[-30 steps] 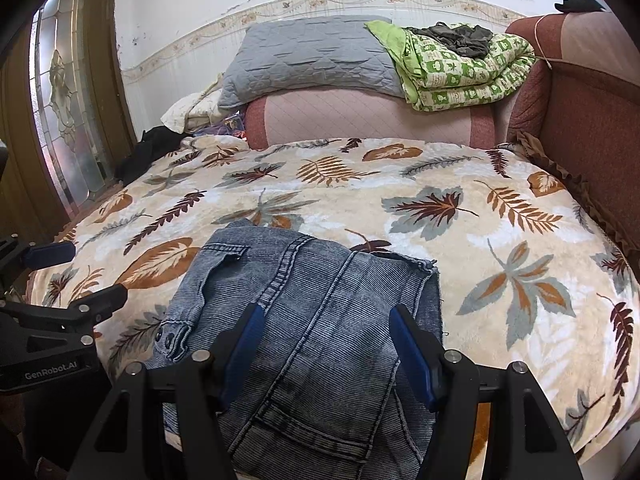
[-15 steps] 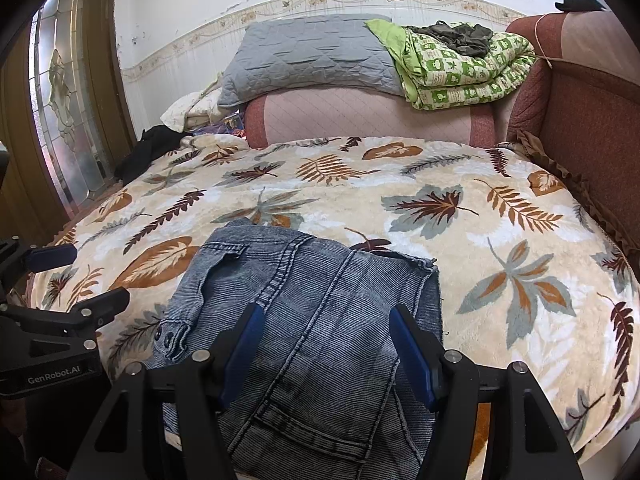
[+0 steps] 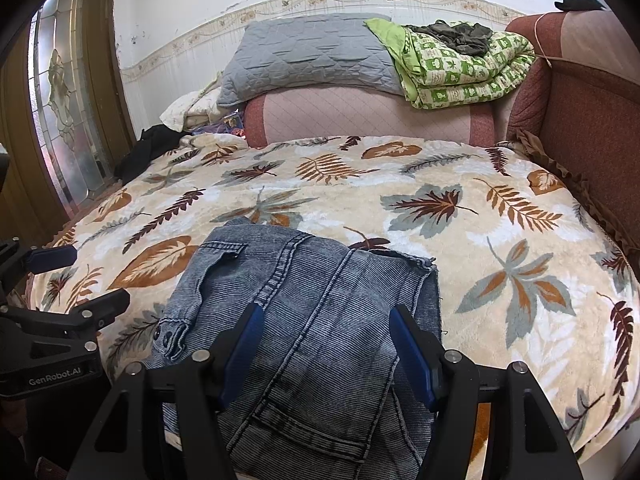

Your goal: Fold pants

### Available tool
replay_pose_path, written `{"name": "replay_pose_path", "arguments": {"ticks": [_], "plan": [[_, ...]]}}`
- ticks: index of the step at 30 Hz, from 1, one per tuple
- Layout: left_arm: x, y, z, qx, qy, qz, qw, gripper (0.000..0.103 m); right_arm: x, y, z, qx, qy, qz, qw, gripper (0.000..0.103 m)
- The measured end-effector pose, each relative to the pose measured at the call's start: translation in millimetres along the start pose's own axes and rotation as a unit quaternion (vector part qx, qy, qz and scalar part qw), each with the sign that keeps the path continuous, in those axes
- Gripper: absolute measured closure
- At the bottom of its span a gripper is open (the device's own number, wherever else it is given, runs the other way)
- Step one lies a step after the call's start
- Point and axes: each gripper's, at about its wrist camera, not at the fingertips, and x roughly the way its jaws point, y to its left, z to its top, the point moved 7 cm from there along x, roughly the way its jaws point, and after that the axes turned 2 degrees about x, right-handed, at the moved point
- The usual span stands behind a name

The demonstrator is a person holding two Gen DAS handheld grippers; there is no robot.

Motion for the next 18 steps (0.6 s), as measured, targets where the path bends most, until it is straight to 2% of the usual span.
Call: {"name": "replay_pose_path", "arguments": {"ticks": [18], "plan": [[0.6,-2.6,-1.8,0.002,0.001,0.000,1.0000,0.023,-0.5,-1.5,-0.2,0.000,-0.001,-0.001,1.000,0.034]]}}
